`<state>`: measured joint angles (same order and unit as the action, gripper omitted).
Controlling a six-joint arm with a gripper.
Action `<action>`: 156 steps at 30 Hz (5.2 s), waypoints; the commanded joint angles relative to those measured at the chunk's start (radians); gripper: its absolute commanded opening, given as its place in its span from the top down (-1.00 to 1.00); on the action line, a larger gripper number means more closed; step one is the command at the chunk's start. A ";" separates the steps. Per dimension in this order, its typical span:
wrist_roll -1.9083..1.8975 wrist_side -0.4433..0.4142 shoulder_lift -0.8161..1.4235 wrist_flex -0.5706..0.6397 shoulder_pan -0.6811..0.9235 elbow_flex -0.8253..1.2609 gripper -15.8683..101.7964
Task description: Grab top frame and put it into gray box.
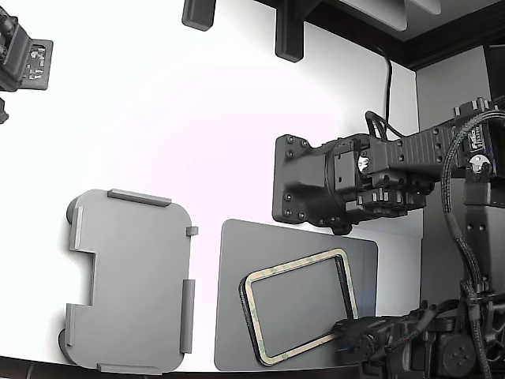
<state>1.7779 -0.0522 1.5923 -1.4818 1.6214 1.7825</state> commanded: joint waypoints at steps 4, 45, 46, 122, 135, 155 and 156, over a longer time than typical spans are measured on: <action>-0.017 0.003 0.009 0.008 -0.003 -0.020 -0.57; -0.066 -0.021 0.012 0.074 0.028 0.044 -0.01; -0.066 -0.023 0.012 0.077 0.028 0.046 -0.01; -3.358 -0.374 0.071 -0.169 -0.953 -0.517 0.95; -3.909 -0.057 -0.064 -0.173 -1.132 -0.497 0.95; -3.849 0.051 -0.178 -0.173 -1.163 -0.502 0.95; -3.853 0.051 -0.181 -0.173 -1.164 -0.500 0.95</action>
<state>-2.0709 -0.0046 1.3944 -1.6460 0.4740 1.2993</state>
